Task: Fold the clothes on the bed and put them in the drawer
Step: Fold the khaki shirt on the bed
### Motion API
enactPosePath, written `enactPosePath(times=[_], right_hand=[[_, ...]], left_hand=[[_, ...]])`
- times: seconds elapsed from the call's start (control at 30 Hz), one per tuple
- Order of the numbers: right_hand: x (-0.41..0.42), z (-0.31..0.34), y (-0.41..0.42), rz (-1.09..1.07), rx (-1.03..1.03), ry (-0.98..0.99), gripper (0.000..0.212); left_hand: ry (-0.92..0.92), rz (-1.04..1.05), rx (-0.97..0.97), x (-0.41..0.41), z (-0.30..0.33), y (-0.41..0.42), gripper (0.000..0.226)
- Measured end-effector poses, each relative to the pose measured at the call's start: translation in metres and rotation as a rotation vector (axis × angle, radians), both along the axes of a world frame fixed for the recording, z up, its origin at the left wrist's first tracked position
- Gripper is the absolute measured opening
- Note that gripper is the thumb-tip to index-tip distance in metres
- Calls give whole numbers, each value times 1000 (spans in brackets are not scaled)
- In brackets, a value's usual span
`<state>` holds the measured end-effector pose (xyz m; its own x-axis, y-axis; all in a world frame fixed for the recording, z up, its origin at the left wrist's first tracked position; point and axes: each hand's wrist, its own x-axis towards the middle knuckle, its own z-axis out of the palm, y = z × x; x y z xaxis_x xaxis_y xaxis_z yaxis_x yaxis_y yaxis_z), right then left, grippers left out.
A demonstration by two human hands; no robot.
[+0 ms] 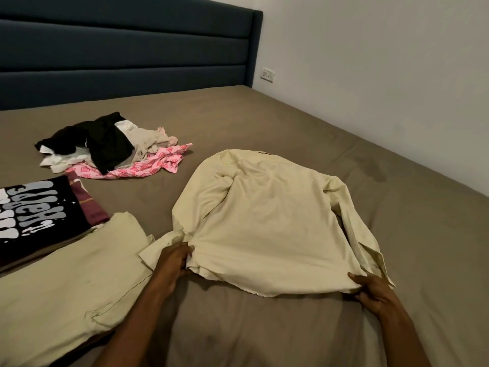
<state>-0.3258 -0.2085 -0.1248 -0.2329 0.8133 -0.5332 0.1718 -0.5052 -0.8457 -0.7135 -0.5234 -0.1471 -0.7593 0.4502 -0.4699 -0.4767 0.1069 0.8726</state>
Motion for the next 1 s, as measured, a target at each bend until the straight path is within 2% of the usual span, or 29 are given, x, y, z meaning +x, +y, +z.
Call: enactPosePath(times=[0.07,0.13,0.2,0.27,0.3,0.33,0.37,0.47,0.53,0.57,0.6,0.67,0.7,0.83,0.9,1.0], right_hand=[[1,4,-3,-30,9,-19,70],[4,-9,4,29,51,-118,73],[1,-10,5,-12,19,-172,78],[-5,-13,5,-45,63,-258,57],[-11,-12,6,-44,88,-325,46],[-17,3,-3,-27,87,-381,43],[-19,8,-7,-24,82,-383,44],[-23,40,-29,-11,30,-191,40],[-19,55,-39,-6,6,-35,33],[-18,60,-43,-17,-5,18,31],[-16,58,-43,-31,-38,92,31],[-15,48,-37,-87,-90,151,39],[-16,40,-35,-130,-109,172,44],[-14,15,-28,-197,-158,227,45],[-10,9,-28,-200,-166,276,45],[-5,14,-34,-122,-144,251,40]], left_hand=[[187,38,-83,2,-3,1,8],[473,44,-280,6,-4,-2,11],[764,22,-481,14,-3,-2,16],[956,-102,-676,21,-3,1,25],[959,-145,-715,23,-5,2,27],[909,-148,-668,22,-6,3,27],[796,-110,-540,21,-5,2,24],[289,2,-135,13,2,-2,19],[150,-13,-69,10,10,-7,21],[166,-54,-117,9,11,-7,22],[266,-120,-238,7,10,-8,24],[593,-240,-583,5,5,-9,25],[690,-246,-647,7,2,-8,24],[876,-26,-492,18,-1,-4,11],[856,61,-376,20,0,-4,9],[470,194,-169,14,0,-6,10]])
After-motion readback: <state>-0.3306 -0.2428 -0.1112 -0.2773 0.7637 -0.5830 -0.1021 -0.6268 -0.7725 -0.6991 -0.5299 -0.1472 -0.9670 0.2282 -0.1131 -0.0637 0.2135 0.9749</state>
